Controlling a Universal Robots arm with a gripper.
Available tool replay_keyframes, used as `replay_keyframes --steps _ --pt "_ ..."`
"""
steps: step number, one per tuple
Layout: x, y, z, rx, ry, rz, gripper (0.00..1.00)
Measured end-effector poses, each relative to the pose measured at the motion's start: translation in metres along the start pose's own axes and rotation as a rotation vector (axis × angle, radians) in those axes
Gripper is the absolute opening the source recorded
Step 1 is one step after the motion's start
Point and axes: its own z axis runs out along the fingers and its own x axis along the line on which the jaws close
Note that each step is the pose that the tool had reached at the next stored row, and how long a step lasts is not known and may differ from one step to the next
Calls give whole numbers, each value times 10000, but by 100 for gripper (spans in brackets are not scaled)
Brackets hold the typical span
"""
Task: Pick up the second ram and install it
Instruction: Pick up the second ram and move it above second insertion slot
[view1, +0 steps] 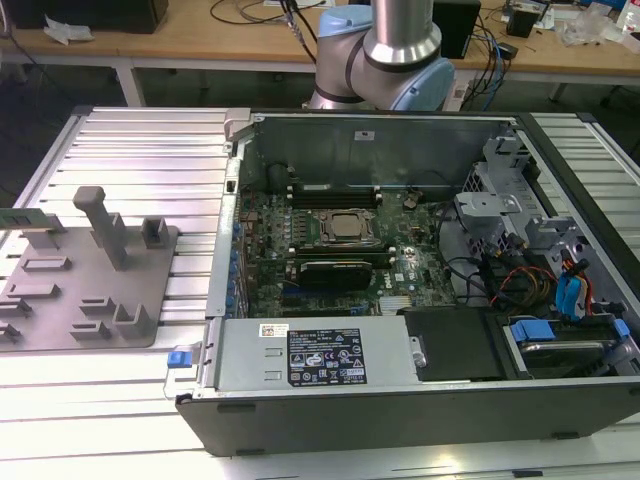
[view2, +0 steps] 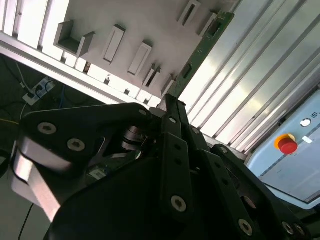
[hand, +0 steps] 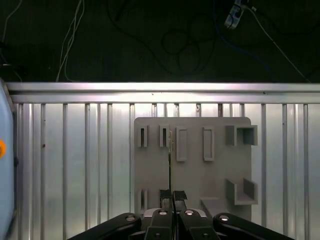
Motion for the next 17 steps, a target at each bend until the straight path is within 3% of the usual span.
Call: replay_keyframes --steps 11,15,17 --pt "-1 7 -232 0 -7 0 9" --pt "-3 13 -418 0 -24 0 9" --pt "-3 14 -457 -1 -24 -1 9"
